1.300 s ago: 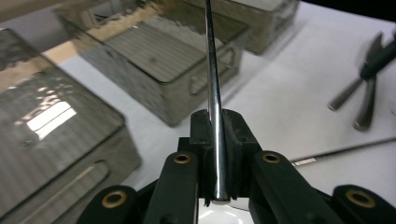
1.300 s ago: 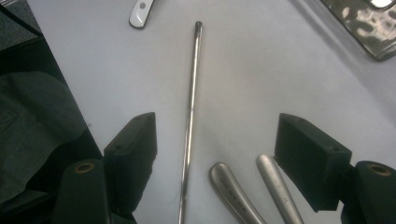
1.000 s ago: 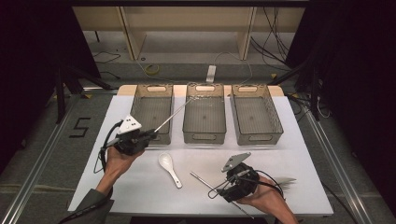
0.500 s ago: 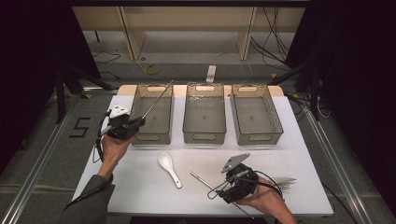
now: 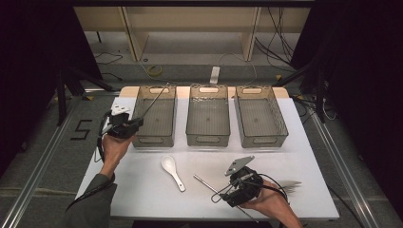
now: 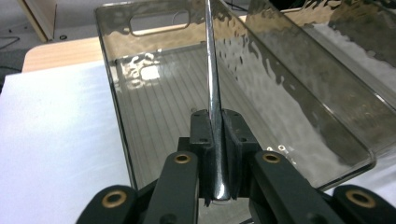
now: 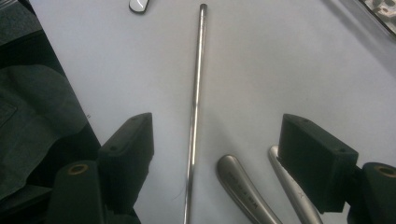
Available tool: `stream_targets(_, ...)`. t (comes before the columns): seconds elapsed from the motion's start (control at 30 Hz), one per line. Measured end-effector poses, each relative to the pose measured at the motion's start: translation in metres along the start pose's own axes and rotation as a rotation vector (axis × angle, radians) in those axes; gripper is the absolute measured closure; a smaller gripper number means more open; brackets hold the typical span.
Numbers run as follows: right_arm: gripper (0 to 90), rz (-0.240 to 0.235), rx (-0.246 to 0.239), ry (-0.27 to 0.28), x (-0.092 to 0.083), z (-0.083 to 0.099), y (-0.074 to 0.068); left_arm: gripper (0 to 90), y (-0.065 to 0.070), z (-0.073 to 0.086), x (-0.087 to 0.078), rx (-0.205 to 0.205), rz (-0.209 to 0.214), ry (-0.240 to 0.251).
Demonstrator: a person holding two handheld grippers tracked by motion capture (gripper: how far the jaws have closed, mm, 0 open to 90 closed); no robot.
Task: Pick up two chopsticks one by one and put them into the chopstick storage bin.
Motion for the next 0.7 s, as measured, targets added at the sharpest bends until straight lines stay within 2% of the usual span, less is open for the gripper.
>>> stream_targets(0.2, 27.8, -0.001, -0.002, -0.003, 0.000, 0.000, -0.001, 82.7, -0.001, 0.001, 0.004, -0.002, -0.022, -0.021)
stream_targets(0.33, 27.8, -0.006, -0.004, -0.009, 0.000, -0.001, -0.001, 82.3, -0.003, 0.002, 0.009, -0.024, -0.040, -0.045)
stream_targets(0.4, 27.8, -0.003, 0.002, -0.006, 0.001, -0.002, -0.002, 80.4, -0.004, 0.003, 0.011, -0.046, -0.048, -0.041)
stream_targets(0.47, 27.8, -0.004, -0.008, -0.007, 0.001, -0.003, -0.002, 69.2, -0.006, 0.001, 0.008, -0.059, -0.038, -0.038)
stream_targets(0.5, 27.8, -0.003, -0.010, -0.008, 0.001, -0.003, -0.002, 65.1, -0.006, 0.000, 0.006, -0.065, -0.030, -0.021)
stream_targets(0.6, 27.8, -0.006, -0.014, -0.008, 0.000, -0.004, -0.001, 55.4, -0.006, -0.005, -0.003, -0.074, -0.007, 0.004)
stream_targets(0.67, 27.8, -0.006, -0.005, -0.014, -0.001, -0.004, 0.001, 48.1, -0.003, -0.008, -0.009, -0.083, 0.024, 0.020)
stream_targets(0.7, 27.8, -0.006, -0.003, -0.016, -0.001, -0.004, 0.001, 44.8, -0.001, -0.009, -0.013, -0.083, 0.055, 0.018)
Point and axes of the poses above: each handheld gripper's, and its own axes: x roughly forward along the jaws, z roughly out of its underside, y roughly to its right, the point moved 2 cm from there along x, roughly forward along the jaws
